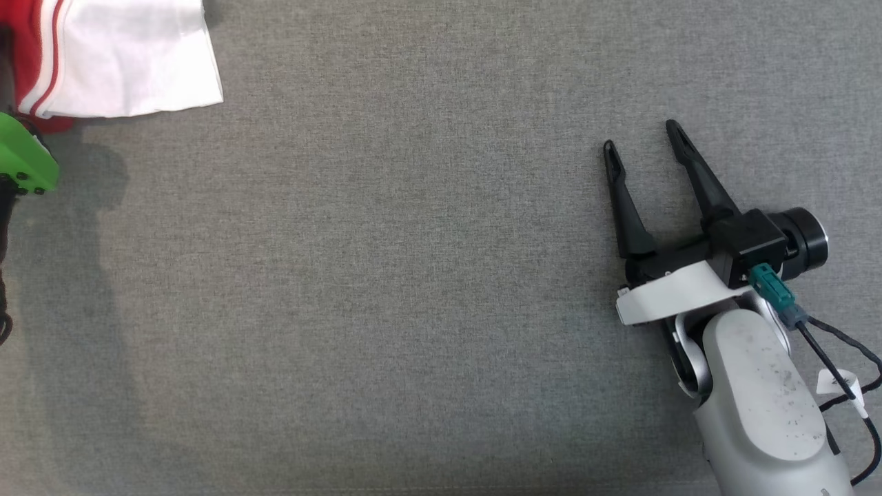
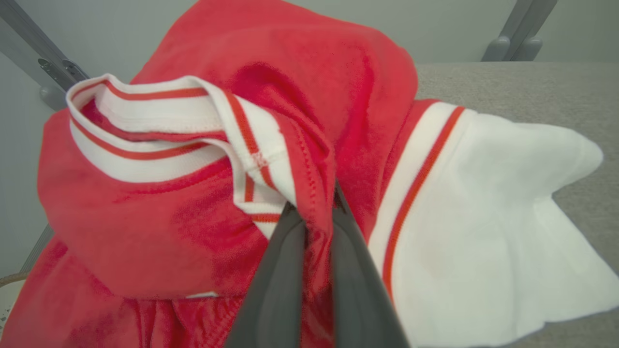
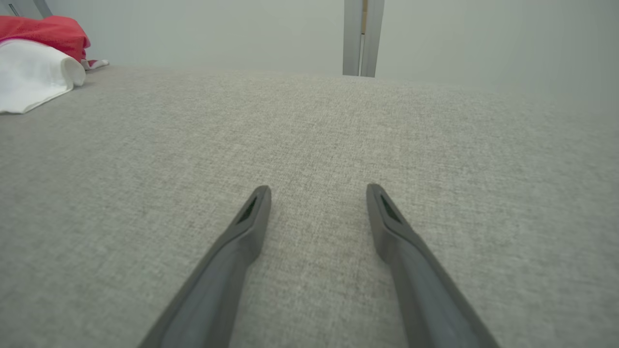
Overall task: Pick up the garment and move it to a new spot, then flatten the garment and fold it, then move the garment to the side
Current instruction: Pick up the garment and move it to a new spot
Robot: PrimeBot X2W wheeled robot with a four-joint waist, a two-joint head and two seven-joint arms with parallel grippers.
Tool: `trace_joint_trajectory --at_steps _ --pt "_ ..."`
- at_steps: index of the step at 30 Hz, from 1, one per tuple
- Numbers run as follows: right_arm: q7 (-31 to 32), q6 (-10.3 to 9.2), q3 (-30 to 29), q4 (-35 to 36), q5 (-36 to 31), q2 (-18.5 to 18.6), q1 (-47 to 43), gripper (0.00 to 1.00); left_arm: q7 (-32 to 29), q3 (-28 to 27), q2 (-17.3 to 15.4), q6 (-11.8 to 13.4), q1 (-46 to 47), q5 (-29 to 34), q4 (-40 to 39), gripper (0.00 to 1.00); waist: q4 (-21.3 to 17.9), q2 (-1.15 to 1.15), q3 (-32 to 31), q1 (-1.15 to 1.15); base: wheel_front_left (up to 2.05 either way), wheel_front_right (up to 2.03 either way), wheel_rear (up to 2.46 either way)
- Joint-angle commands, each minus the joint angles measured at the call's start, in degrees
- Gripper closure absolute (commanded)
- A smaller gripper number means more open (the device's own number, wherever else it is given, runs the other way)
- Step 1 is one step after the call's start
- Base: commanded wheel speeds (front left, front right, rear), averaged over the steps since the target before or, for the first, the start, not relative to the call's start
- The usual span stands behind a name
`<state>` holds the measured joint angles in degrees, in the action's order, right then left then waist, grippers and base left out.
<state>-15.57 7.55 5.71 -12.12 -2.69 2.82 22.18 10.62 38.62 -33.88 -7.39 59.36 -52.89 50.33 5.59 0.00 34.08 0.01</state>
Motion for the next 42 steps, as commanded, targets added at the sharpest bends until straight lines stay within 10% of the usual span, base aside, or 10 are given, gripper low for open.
trace_joint_trajectory --at_steps 1,15,30,42 --pt "0.8 -0.12 -0.4 -3.6 0.8 0.8 -4.5 0.00 0.0 1.0 -1.6 -0.1 1.4 0.7 -1.2 1.00 2.2 0.00 -3.6 -0.01 0.00 0.00 0.00" --pt "0.4 -0.11 2.2 -4.3 6.5 0.2 -8.2 0.00 -5.7 4.5 -13.0 -0.1 7.6 0.2 -25.2 1.00 2.7 0.00 -16.5 -0.01 0.00 0.00 0.00" --pt "0.4 -0.11 4.1 -2.6 11.7 0.1 -9.9 0.00 -18.8 7.1 -10.0 5.8 -0.5 -15.0 -65.3 1.00 -10.9 0.00 -19.0 -0.01 0.00 0.00 0.00" --pt "0.4 -0.10 7.8 0.3 18.0 0.0 -9.3 0.00 -25.1 21.0 1.1 6.8 -1.2 -8.2 -42.8 1.00 -28.7 0.00 -12.5 -0.01 0.00 0.00 0.00"
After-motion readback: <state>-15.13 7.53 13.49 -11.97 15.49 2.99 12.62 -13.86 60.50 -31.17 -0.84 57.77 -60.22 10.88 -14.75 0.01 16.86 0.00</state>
